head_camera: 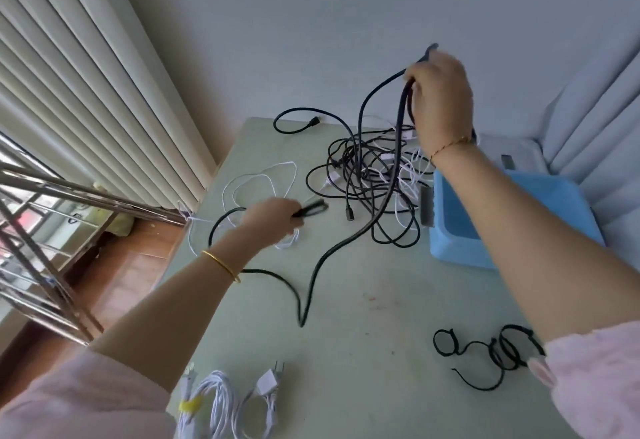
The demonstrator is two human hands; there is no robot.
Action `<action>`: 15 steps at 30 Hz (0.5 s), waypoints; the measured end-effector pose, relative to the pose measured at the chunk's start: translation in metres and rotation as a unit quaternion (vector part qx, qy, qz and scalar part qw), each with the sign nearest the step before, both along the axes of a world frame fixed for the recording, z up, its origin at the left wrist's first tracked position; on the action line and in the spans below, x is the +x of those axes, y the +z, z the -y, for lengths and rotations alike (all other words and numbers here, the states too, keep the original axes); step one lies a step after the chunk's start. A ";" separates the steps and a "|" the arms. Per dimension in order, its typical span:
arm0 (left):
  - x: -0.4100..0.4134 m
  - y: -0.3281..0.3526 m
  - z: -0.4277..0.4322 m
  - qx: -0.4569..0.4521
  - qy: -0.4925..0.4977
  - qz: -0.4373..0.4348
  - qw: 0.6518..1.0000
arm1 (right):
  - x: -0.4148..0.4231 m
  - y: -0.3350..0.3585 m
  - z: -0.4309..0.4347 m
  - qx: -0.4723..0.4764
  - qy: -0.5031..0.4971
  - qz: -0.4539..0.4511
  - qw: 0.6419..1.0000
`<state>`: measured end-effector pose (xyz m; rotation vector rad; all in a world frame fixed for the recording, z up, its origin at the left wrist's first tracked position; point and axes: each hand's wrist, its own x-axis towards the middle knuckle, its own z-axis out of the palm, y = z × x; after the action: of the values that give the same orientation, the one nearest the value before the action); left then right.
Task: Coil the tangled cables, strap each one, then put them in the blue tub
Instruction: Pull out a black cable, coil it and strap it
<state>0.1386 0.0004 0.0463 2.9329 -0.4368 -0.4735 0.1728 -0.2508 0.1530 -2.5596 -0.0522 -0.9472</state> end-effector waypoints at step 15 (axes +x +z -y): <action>-0.044 0.101 0.097 -0.535 0.192 -0.035 0.822 | -0.109 -0.015 -0.010 0.225 0.248 -0.371 0.866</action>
<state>0.0949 -0.0965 0.1468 1.8124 -0.0325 -0.1677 0.0642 -0.2406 0.1383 -2.1291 -0.2250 0.2258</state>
